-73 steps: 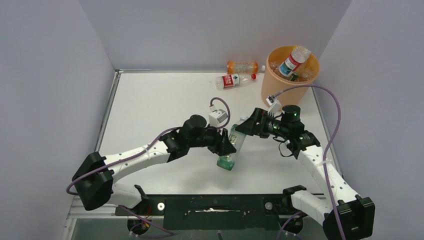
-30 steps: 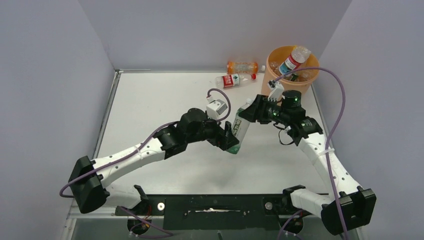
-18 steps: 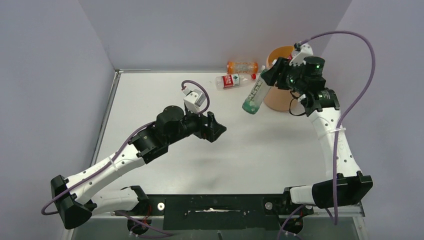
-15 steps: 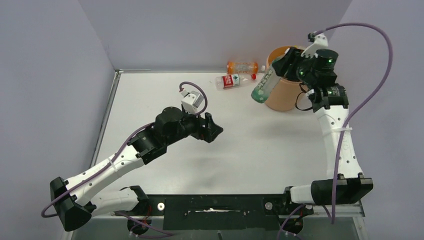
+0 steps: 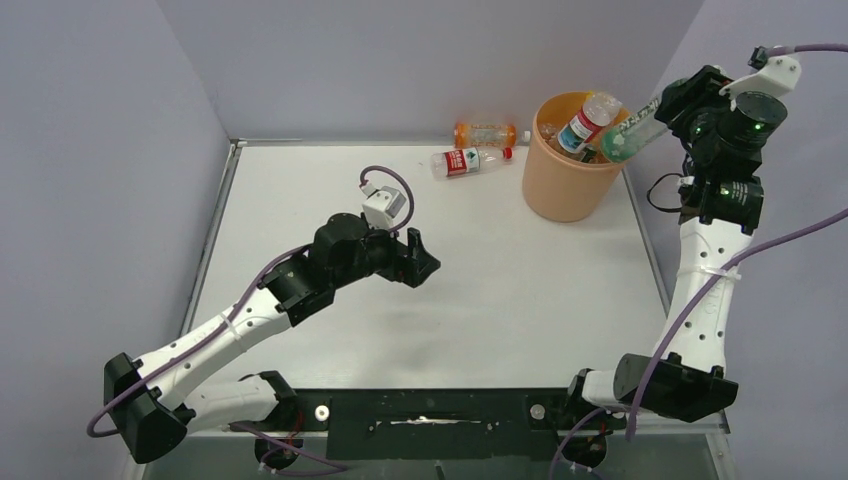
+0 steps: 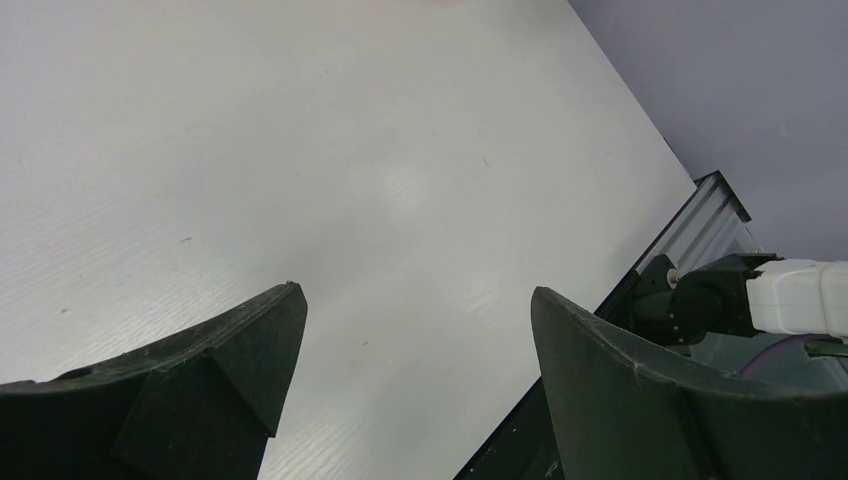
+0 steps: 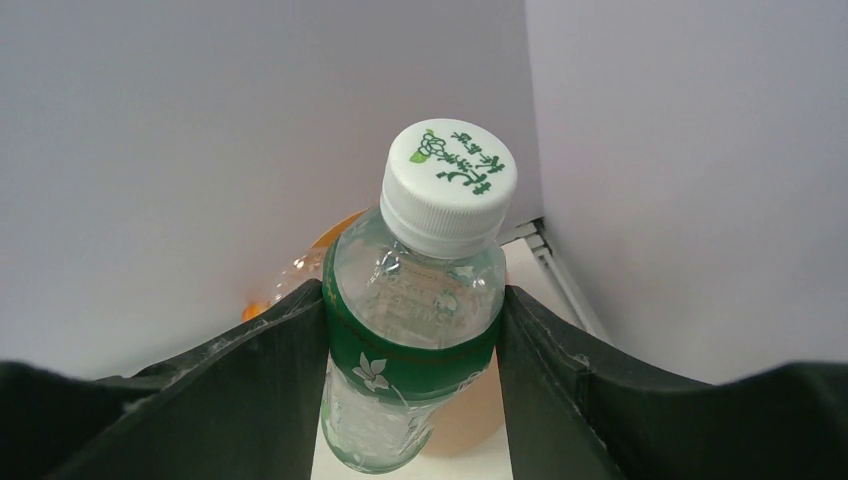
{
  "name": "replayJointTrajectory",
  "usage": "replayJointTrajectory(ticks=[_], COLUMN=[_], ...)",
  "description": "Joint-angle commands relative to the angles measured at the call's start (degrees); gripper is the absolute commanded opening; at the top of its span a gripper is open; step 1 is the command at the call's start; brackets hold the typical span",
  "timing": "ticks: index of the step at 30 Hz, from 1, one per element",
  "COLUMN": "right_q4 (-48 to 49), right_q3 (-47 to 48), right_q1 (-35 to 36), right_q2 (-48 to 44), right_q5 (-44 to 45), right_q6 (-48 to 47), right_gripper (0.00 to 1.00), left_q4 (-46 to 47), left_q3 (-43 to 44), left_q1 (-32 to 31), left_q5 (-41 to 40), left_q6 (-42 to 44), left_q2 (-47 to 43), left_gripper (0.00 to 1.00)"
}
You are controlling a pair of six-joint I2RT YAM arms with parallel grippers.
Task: Put the plastic bottles in the bin
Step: Place the plastic bottle in the trash bin.
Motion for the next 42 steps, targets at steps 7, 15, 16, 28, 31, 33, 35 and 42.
replayJointTrajectory(ticks=[7,15,16,28,31,33,35,42], right_q4=[14.76,22.64,23.28,28.34,28.53,28.64,28.45,25.22], right_q3=[-1.29,-4.26,-4.67,-10.23,-10.99,-11.67,-12.36,-12.05], right_q1=[-7.16,-7.44,-7.44,-6.79,-5.62,-4.63,-3.41,-0.20], right_q2=[3.20,9.38,9.78,13.30,13.56,13.45,13.28,14.37], right_q5=[1.80,-3.18,-3.62,-10.78,-11.43,-11.44,-10.66,-7.02], right_q6=[4.22,6.65,6.89,9.63,9.51,9.14,8.39,5.72], right_gripper=[0.48,0.48,0.48,0.47,0.47,0.47,0.47,0.47], left_q4=[1.65,1.26,1.30,2.25,2.43,2.72,2.82,3.01], left_q3=[2.11,0.90,0.60,-1.40,-1.63,-1.77,-1.86,-2.34], left_q1=[0.33,0.46,0.50,0.86,0.92,0.96,1.00,1.20], left_q5=[1.68,0.86,0.81,1.02,1.07,1.17,1.28,1.52], left_q6=[-0.25,-0.49,-0.54,-0.38,-0.30,-0.30,-0.30,-0.30], left_q2=[1.26,-0.54,-0.86,-1.19,-0.95,-0.87,-0.82,-1.06], left_gripper=[0.83,0.83,0.83,0.83,0.83,0.83,0.83,0.83])
